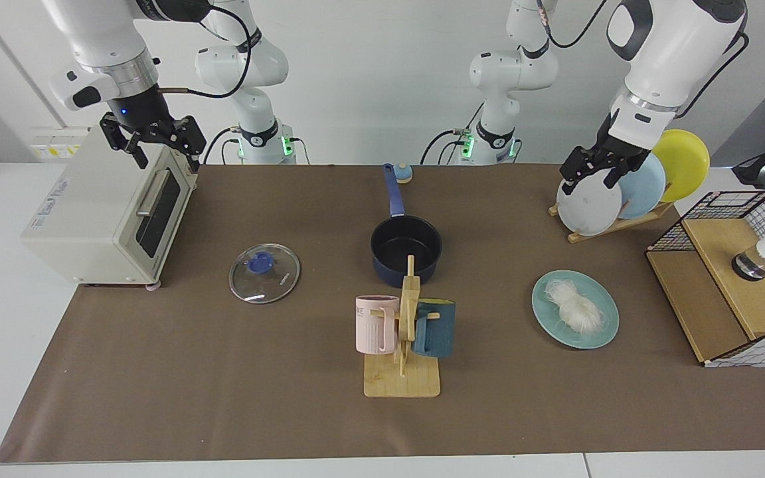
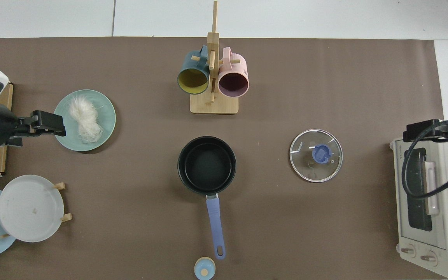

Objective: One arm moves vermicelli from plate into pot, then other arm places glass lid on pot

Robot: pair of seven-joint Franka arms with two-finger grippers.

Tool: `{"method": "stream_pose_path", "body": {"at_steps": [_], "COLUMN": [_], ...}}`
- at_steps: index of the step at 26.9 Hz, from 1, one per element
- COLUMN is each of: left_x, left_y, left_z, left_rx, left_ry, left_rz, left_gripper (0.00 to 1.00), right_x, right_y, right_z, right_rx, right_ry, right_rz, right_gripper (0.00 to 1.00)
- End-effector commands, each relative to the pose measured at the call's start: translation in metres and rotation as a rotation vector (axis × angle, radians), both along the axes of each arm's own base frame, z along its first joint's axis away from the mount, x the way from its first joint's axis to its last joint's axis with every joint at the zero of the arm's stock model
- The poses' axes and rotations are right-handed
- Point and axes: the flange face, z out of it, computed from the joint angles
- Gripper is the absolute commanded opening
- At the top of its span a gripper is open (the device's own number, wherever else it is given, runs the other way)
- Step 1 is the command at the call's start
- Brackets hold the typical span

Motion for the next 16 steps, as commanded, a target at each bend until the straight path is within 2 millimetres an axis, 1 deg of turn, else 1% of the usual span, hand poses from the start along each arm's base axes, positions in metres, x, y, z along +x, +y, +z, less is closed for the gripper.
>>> {"method": "stream_pose_path", "body": {"at_steps": [1, 16], "left_x": [-0.0001, -0.0005], "left_y": [0.002, 0.0028], "left_z": [0.005, 0.0058], "left_rx": [0.0, 0.0], "left_ry": [-0.004, -0.005], "left_rz": [0.012, 0.014], "left_gripper": [1.0, 1.0], "right_x": [-0.0054, -0.0039], "right_y": [-0.0035, -0.0022], "right_z": [0.0006, 0.002], "right_rx": [0.026, 0.022], "right_ry": [0.007, -0.004], "right_rz": [0.023, 0.026], "right_gripper": [1.0, 1.0]}}
